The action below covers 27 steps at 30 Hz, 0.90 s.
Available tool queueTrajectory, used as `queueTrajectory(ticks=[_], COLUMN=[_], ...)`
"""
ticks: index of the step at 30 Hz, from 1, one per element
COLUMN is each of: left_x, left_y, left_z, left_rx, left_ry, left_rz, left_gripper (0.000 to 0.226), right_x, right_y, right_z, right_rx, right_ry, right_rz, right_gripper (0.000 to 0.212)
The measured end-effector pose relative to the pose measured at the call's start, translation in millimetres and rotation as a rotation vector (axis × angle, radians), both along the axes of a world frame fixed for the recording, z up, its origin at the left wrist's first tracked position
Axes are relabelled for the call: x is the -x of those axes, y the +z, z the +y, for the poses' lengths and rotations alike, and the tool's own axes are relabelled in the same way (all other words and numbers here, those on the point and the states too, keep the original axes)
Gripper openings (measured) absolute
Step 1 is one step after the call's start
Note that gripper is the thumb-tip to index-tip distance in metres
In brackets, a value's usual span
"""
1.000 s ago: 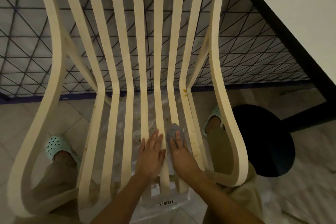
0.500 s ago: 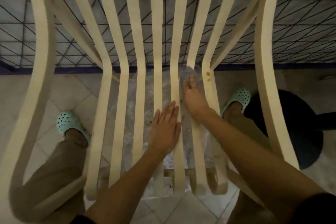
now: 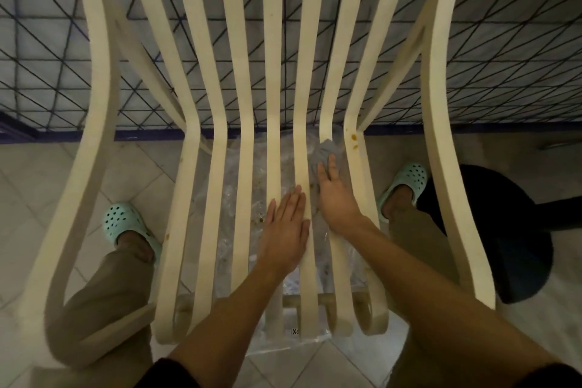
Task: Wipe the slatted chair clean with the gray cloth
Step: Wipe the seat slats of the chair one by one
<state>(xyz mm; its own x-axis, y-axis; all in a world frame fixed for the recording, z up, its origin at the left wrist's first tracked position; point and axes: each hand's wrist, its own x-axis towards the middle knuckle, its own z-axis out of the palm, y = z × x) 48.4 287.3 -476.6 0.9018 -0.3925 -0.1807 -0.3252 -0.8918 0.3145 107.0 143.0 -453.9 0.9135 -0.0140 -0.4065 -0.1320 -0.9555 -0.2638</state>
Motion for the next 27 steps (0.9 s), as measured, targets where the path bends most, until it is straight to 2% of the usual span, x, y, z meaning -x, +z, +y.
queueTrajectory(ticks=[6,14,18,27], left_x=[48,91,101,112], left_y=[9,20,19,22], left_z=[1,8,12,15], left_rx=[-0.016,-0.061,-0.056,-0.031], left_ry=[0.024,-0.008,-0.057,-0.084], left_rz=[0.035,0.098,0.116,0.128], left_gripper=[0.056,0.057,0.062,0.082], right_x=[64,144,173,218], right_y=[6,24,24,32], right_z=[10,18,22,21], right_rx=[0.036,-0.007,-0.032,-0.049], right_ry=[-0.005,0.006,-0.003,0.038], right_rz=[0.018,0.026,0.053,0.042], right_gripper=[0.084,0.082,0.093,0.076])
